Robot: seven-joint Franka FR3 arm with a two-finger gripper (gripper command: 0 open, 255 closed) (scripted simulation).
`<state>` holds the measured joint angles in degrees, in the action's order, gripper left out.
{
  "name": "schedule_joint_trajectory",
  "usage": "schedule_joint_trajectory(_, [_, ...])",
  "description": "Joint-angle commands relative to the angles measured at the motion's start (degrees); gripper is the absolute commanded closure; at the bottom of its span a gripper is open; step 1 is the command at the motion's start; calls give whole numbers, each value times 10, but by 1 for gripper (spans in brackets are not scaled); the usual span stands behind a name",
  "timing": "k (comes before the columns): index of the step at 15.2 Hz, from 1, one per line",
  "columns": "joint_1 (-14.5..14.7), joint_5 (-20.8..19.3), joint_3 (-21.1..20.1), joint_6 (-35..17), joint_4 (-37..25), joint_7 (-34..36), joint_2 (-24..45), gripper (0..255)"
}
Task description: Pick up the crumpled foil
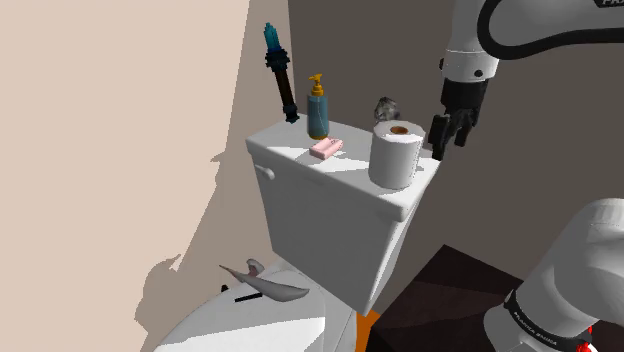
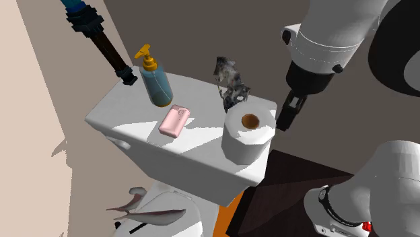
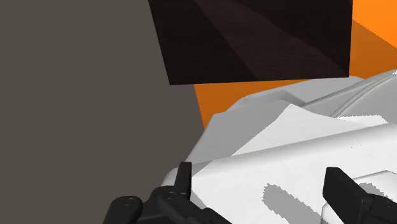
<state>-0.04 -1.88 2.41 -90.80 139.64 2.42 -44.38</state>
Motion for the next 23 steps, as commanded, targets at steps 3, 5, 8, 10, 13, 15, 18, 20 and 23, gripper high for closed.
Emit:
schedule_joint_trajectory(3, [-12, 12, -17, -24, -25, 56, 29, 0])
schedule_joint_trajectory(5, [-26, 20, -33, -45, -53, 112, 57, 0])
schedule_joint_trajectory(8, [-48, 25, -55, -74, -98, 195, 100, 0])
schedule_joint_trajectory(10, [-64, 24, -69, -89, -131, 250, 127, 0])
schedule_joint_trajectory(13, [-88, 17, -87, -107, -182, 332, 168, 0])
schedule_joint_trajectory(15, [-105, 8, -98, -115, -219, 387, 195, 0])
schedule_joint_trajectory(18, [-119, -2, -107, -127, -242, 434, 215, 0])
schedule_joint_trajectory(20, [-119, -2, -108, -142, -224, 434, 212, 0])
schedule_joint_trajectory(23, [-119, -1, -108, -165, -198, 436, 209, 0])
